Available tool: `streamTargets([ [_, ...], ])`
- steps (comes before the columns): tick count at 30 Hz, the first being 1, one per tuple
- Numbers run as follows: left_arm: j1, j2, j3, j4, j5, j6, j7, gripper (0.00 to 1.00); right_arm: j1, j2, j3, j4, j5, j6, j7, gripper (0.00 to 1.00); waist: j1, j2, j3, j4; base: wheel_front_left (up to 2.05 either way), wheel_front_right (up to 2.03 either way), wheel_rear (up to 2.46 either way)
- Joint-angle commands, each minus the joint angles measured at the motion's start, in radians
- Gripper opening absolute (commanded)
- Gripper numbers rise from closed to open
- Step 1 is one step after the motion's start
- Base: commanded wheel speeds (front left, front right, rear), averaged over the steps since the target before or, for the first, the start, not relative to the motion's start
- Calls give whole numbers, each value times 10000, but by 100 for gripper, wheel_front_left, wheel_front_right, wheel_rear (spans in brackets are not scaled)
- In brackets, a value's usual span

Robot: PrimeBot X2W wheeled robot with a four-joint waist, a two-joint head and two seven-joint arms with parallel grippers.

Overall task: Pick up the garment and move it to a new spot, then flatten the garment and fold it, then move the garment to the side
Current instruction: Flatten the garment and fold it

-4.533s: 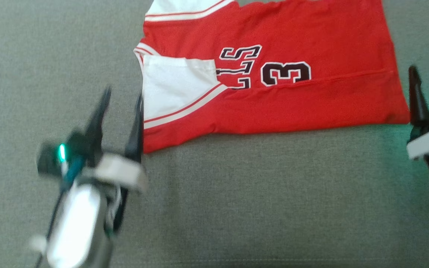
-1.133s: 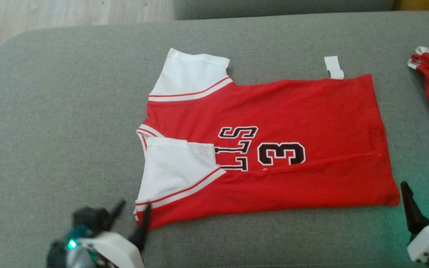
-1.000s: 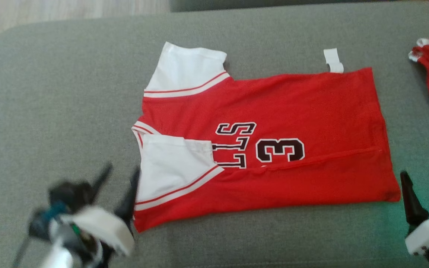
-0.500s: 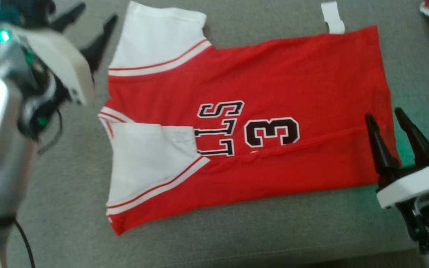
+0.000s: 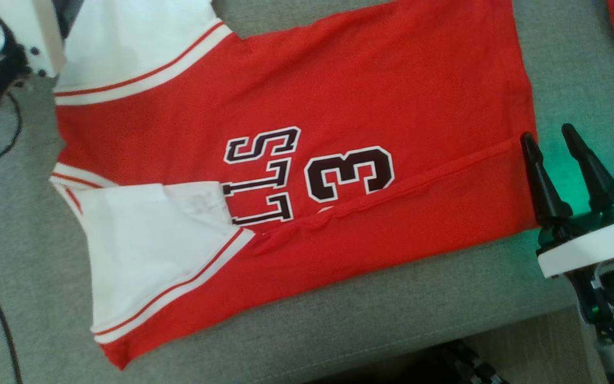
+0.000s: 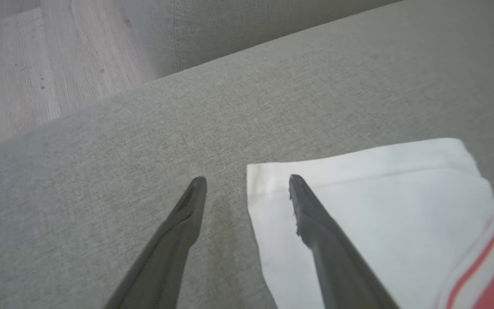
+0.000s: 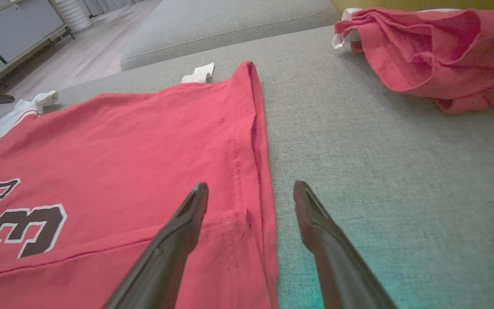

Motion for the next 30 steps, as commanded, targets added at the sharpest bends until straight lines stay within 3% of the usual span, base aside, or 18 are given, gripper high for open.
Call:
streamTargets([
  [1,-586,701,202,-90,-73,-57,-112,100,-18,-241,133,-292,75,-9,-138,100,-2,1,210,-219,0,0,0],
  [16,-1413,1314,-1552,590,-539,-59,-250,100,-349,-213,289,17,203,-9,-468,100,-2,1,427,-409,0,0,0],
  [18,-1505,1312,-1735,713,-811,-59,-165,56,-405,-214,332,-14,195,-9,-466,100,-2,1,428,-441,0,0,0],
  [20,-1540,1360,-1847,771,-956,-59,-155,42,-428,-195,399,-117,241,-9,-460,100,-2,1,405,-482,0,0,0],
  [22,-1540,1411,-1960,811,-1122,-59,-164,0,-447,-205,438,-230,274,-9,-436,100,-2,1,381,-520,0,0,0],
  [30,-1386,1531,-2509,680,-1567,-59,-698,0,-647,-343,482,-562,422,-9,-158,100,-2,1,-65,-468,0,0,0],
])
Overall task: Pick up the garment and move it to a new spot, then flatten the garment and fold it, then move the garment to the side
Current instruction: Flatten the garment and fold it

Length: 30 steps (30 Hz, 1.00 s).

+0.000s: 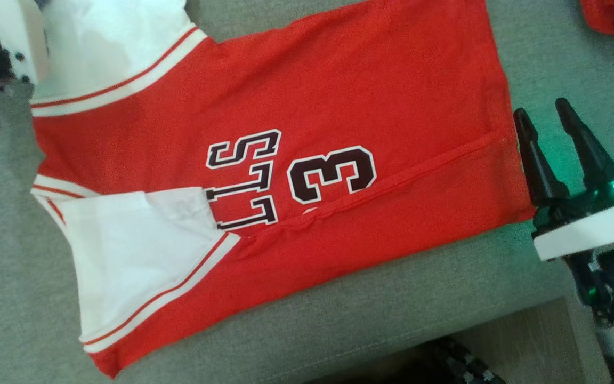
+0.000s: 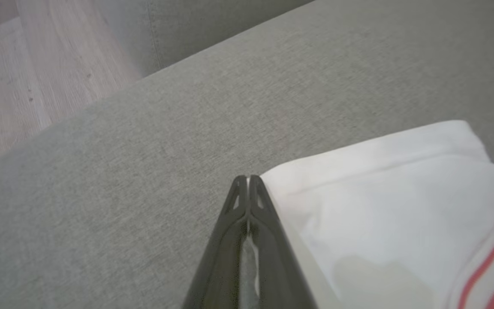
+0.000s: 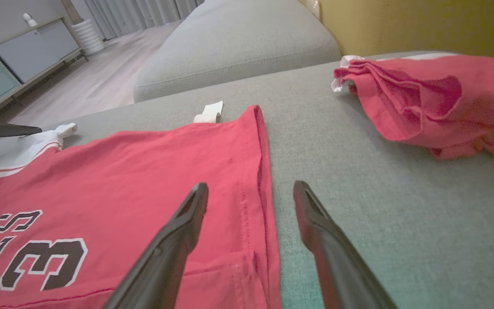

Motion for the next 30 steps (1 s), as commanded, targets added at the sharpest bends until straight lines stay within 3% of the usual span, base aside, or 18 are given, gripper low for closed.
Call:
streamTargets([
  [1,-214,524,269,-239,-79,14,-160,0,-136,-304,106,-320,39,-9,110,100,-1,1,-258,70,0,0,0],
  [7,58,553,-411,-995,-528,14,-865,0,-1491,-277,171,628,-126,-9,1919,100,-1,1,-1050,432,0,0,0],
  [13,116,848,-1014,-1973,-785,14,-1232,0,-3507,-252,777,2431,-235,-9,3596,100,-1,1,-1453,878,0,0,0],
  [23,-17,1222,-1480,-3364,-1016,14,-1239,0,-5733,-295,1270,5597,-588,-9,3820,100,-1,1,-1283,1448,0,0,0],
  [30,-60,1186,-1550,-3694,-1077,14,-1207,0,-6468,-130,1494,6905,-243,-9,3674,100,-1,1,-1150,1600,0,0,0],
])
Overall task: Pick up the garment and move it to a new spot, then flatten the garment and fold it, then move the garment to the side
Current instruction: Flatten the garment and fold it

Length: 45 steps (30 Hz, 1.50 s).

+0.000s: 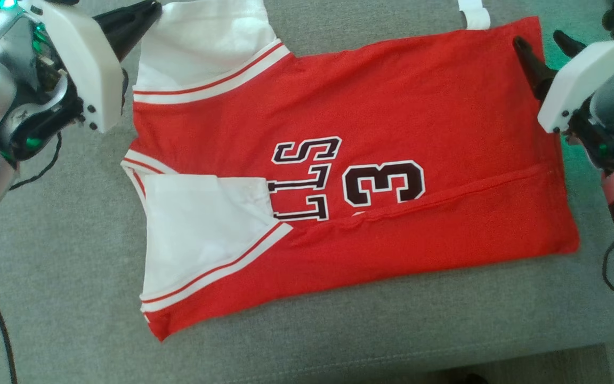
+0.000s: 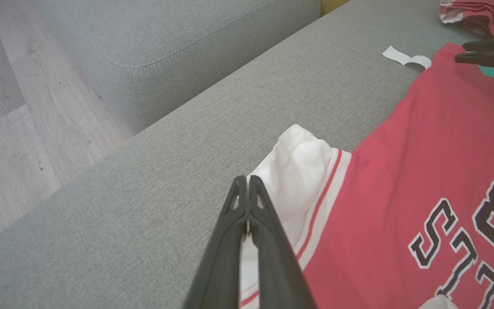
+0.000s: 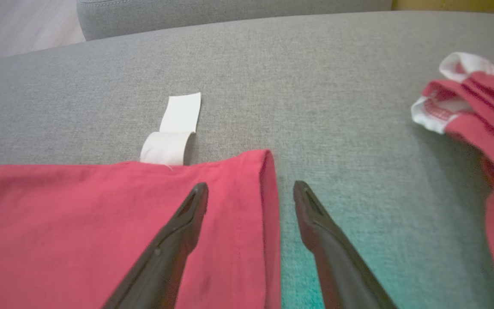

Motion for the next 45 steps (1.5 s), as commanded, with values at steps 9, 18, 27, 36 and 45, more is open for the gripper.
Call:
streamTargets([
  [9,-561,405,349,-246,-112,14,-113,0,-902,68,642,685,801,-9,-272,100,0,0,217,245,0,0,0],
  [18,-606,362,240,-114,-189,14,-256,0,-1389,1,1050,1234,1258,-9,-605,100,0,0,257,401,0,0,0],
  [27,-653,295,138,89,-178,15,-475,0,-1645,-196,1453,1534,1667,-9,-954,0,0,0,188,433,0,0,0],
  [36,-815,115,667,857,-70,154,-1954,0,-1822,-485,1119,1737,2702,-9,-1581,0,0,0,-22,530,0,0,0],
  [45,-417,-199,802,1134,-471,114,-2678,0,-1176,-1199,1146,1328,3712,-9,-1809,0,0,0,-596,924,0,0,0],
])
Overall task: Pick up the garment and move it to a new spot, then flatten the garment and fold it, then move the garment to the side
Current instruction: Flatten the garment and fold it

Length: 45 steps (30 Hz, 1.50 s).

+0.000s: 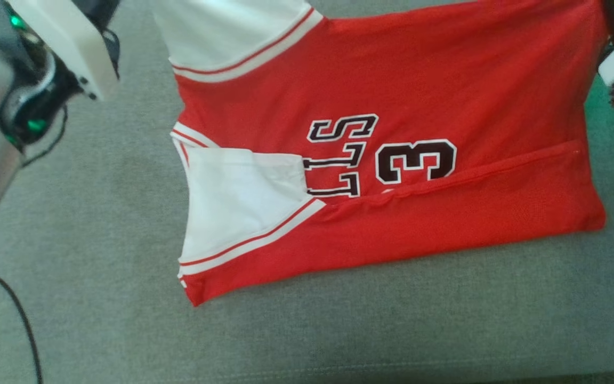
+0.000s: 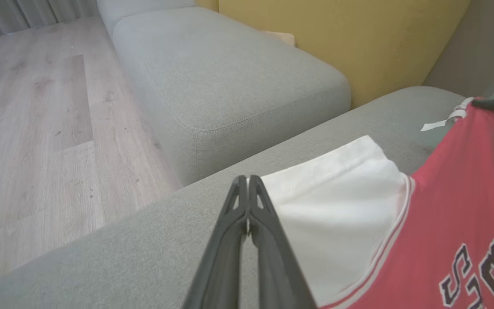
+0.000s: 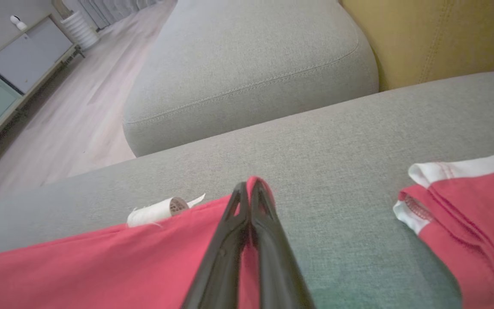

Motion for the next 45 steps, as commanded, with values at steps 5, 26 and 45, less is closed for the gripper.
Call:
streamTargets([
  [5,588,528,433,-635,-435,2,-445,0,1155,-576,228,-863,575,-9,-245,0,0,0,-690,433,0,0,0],
  [26,4627,1457,-146,-4022,-1201,1322,-1439,0,4317,-1389,-54,-1722,1131,-9,-508,0,0,0,-1541,1155,0,0,0],
  [45,5921,1036,-871,-3833,-811,2025,-1874,9,6023,-1132,-925,-2409,1049,-9,-631,11,0,0,-1593,1169,0,0,0],
])
